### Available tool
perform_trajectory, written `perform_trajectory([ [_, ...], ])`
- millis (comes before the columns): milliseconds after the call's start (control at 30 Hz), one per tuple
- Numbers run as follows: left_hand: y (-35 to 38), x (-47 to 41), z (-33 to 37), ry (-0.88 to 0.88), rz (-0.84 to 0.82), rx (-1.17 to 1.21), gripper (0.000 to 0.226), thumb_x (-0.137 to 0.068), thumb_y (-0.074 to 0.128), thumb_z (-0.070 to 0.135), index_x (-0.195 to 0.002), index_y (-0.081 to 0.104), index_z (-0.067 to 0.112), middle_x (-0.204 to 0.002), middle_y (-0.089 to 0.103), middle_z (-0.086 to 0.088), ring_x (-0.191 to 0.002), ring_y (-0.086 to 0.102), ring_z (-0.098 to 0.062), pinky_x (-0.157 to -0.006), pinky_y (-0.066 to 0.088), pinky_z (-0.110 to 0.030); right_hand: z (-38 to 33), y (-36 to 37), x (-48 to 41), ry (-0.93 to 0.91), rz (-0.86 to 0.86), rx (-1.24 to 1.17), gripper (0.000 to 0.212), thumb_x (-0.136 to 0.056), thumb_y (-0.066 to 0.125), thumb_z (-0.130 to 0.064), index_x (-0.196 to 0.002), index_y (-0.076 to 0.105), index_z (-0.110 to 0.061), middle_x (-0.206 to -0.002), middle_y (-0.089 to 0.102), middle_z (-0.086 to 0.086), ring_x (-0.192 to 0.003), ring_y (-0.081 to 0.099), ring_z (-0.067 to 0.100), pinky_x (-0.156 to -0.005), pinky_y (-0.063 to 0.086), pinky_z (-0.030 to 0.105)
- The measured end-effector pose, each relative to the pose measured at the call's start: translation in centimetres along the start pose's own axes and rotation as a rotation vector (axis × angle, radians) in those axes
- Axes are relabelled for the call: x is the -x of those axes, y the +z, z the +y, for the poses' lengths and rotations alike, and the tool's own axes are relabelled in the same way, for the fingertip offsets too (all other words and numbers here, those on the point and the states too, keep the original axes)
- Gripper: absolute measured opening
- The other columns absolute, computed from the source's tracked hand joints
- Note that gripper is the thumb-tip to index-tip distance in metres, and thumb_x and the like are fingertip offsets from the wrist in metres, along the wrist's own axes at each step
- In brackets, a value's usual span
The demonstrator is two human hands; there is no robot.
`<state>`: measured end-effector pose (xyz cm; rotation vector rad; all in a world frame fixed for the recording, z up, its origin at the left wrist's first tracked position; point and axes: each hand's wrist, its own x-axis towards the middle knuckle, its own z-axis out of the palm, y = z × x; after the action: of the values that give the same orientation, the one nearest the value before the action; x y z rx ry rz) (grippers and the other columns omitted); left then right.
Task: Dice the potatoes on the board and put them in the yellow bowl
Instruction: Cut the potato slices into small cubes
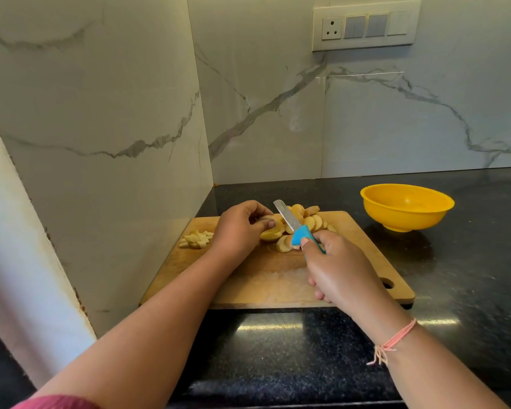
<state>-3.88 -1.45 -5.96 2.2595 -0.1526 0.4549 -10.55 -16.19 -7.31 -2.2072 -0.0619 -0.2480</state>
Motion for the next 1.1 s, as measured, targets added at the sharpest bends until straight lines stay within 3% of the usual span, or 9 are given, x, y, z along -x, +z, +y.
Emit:
perform_trajectory([
  [133, 0.0, -0.3, 0.3, -0.023, 0.049, 0.066, 0.011, -0.090, 0.063, 0.021, -0.098, 0.056, 0.024, -0.089, 0.058, 0.012, -0.081, 0.056, -0.004, -0.065, 0.045, -0.011, 0.0, -0.1, 0.1, -0.006, -0.002, 0.006, 0.029, -0.100, 0.037, -0.037, -0.121, 0.051, -0.022, -0.074, 0.059, 0.002, -0.056, 0.053, 0.012, -0.048, 0.040, 0.022],
  [267, 0.4, -0.3, 0.6, -0.159, 0.023, 0.221, 0.017, -0.096, 0.054, 0.024, -0.112, 0.053, 0.018, -0.107, 0.061, 0.000, -0.086, 0.061, -0.008, -0.074, 0.054, -0.023, -0.1, -0.1, 0.2, -0.004, -0.004, 0.008, 0.028, -0.100, 0.037, -0.037, -0.119, 0.051, -0.022, -0.075, 0.059, 0.002, -0.057, 0.053, 0.013, -0.049, 0.042, 0.023],
  [367, 0.3, -0.3, 0.5, -0.204, 0.049, 0.220, 0.029, -0.098, 0.049, 0.030, -0.122, 0.054, 0.015, -0.106, 0.056, 0.003, -0.092, 0.053, -0.010, -0.078, 0.047, -0.026, -0.1, -0.2, 0.2, -0.008, 0.004, 0.012, 0.025, -0.100, 0.037, -0.036, -0.116, 0.051, -0.023, -0.075, 0.059, 0.003, -0.059, 0.053, 0.014, -0.052, 0.044, 0.025],
  [467, -1.0, 0.0, 0.0, -0.230, 0.123, 0.219, 0.027, -0.095, 0.056, 0.026, -0.119, 0.060, 0.015, -0.105, 0.059, 0.004, -0.087, 0.050, -0.008, -0.078, 0.043, -0.027, -0.2, -0.2, 0.4, -0.024, 0.007, 0.032, 0.024, -0.100, 0.038, -0.035, -0.114, 0.052, -0.023, -0.076, 0.059, 0.003, -0.060, 0.053, 0.015, -0.053, 0.045, 0.025],
  [667, -3.6, 1.6, -0.9, -0.357, -0.027, -0.084, 0.024, -0.086, 0.069, 0.025, -0.106, 0.056, 0.022, -0.092, 0.062, 0.002, -0.076, 0.063, -0.014, -0.070, 0.055, -0.028, -0.7, -0.2, 0.8, -0.103, -0.010, 0.149, 0.029, -0.100, 0.038, -0.036, -0.121, 0.052, -0.023, -0.076, 0.057, -0.004, -0.063, 0.054, 0.009, -0.054, 0.047, 0.023],
  [767, -4.0, 2.5, -1.3, -0.293, -0.035, -0.225, 0.019, -0.091, 0.063, 0.026, -0.108, 0.067, 0.018, -0.100, 0.067, -0.001, -0.088, 0.063, -0.016, -0.080, 0.053, -0.030, -1.2, -0.2, 1.0, -0.142, -0.052, 0.192, 0.031, -0.099, 0.040, -0.037, -0.123, 0.053, -0.023, -0.078, 0.058, -0.006, -0.067, 0.057, 0.011, -0.057, 0.052, 0.027],
  [867, -4.3, 3.2, -1.6, -0.242, -0.032, -0.271, 0.023, -0.094, 0.058, 0.023, -0.116, 0.065, 0.019, -0.116, 0.065, 0.000, -0.099, 0.057, -0.015, -0.081, 0.044, -0.025, -1.7, -0.2, 1.3, -0.181, -0.099, 0.263, 0.034, -0.099, 0.040, -0.038, -0.128, 0.052, -0.026, -0.085, 0.058, -0.011, -0.072, 0.054, 0.007, -0.054, 0.045, 0.019],
  [1000, -4.3, 3.3, -1.9, -0.194, -0.138, -0.290, 0.040, -0.092, 0.061, 0.017, -0.131, 0.055, 0.024, -0.132, 0.057, 0.005, -0.116, 0.054, -0.013, -0.087, 0.038, -0.021, -3.0, -0.4, 2.2, -0.223, -0.128, 0.371, 0.035, -0.099, 0.040, -0.035, -0.130, 0.051, -0.023, -0.115, 0.062, -0.002, -0.100, 0.057, 0.016, -0.084, 0.051, 0.031],
  [1100, -4.1, 3.1, -2.0, -0.176, -0.162, -0.297, 0.043, -0.092, 0.061, 0.016, -0.134, 0.053, 0.024, -0.133, 0.057, 0.006, -0.117, 0.054, -0.012, -0.088, 0.037, -0.019, -3.9, -0.6, 2.6, -0.234, -0.144, 0.418, 0.038, -0.099, 0.039, -0.034, -0.135, 0.048, -0.023, -0.124, 0.059, -0.002, -0.108, 0.055, 0.016, -0.088, 0.048, 0.029],
])
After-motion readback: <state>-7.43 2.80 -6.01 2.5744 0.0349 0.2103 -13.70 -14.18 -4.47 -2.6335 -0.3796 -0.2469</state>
